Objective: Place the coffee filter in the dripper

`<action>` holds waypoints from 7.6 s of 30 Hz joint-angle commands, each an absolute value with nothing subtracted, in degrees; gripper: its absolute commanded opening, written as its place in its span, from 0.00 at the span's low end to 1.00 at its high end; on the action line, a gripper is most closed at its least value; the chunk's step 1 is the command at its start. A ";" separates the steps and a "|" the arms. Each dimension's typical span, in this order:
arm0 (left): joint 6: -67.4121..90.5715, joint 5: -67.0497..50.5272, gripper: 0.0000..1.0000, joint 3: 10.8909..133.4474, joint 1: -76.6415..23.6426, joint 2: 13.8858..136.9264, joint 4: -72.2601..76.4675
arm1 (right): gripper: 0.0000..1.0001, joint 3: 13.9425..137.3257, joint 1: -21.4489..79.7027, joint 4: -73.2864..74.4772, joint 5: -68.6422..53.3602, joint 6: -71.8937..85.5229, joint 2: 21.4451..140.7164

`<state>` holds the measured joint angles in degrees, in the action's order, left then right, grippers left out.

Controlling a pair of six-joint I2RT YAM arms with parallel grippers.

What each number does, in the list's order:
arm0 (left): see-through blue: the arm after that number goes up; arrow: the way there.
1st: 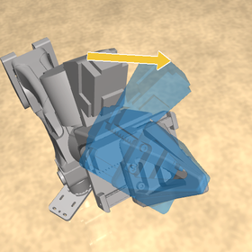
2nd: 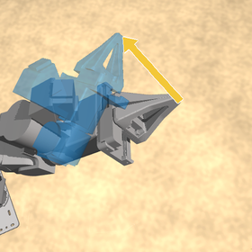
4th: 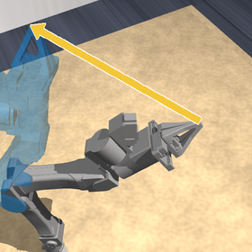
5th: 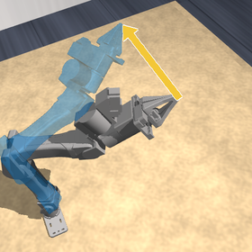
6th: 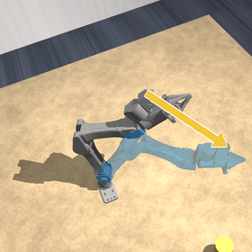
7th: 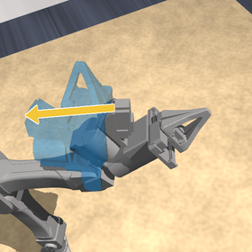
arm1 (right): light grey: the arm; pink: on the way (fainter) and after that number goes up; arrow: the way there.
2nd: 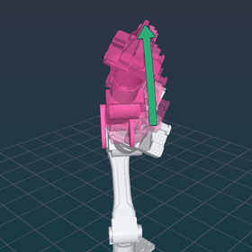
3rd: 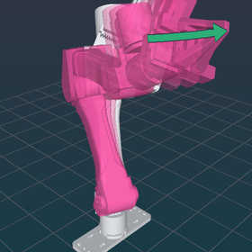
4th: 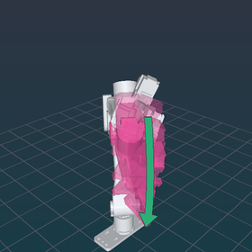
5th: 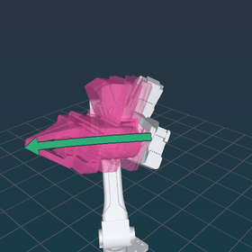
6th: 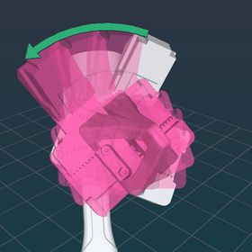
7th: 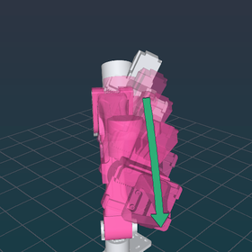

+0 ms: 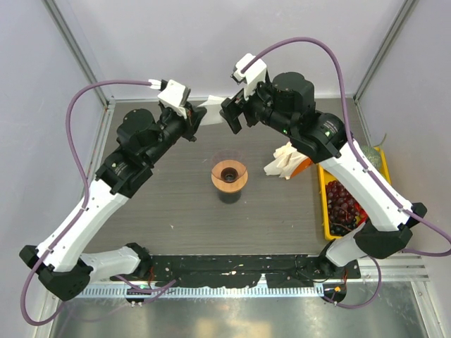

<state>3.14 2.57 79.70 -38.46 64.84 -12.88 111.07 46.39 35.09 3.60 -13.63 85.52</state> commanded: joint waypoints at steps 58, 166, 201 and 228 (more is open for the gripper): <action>13.53 -51.36 0.00 81.03 -21.89 62.13 -2.65 | 0.99 111.35 28.30 44.58 -50.18 -22.09 74.27; -45.18 -45.09 0.00 76.29 -41.75 57.30 -21.01 | 0.66 114.08 46.23 61.86 -36.74 -34.97 80.42; -27.34 -46.41 0.18 76.38 -41.75 57.48 -11.70 | 0.05 109.43 46.32 62.84 -37.80 -42.19 78.05; -26.91 -47.11 0.00 78.84 -42.10 59.24 -15.39 | 0.56 111.62 46.23 62.84 -38.50 -35.77 81.83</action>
<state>-28.95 -47.48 76.71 -41.69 59.96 -18.31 111.11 46.28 64.36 -38.89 -37.56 81.10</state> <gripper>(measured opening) 0.038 0.625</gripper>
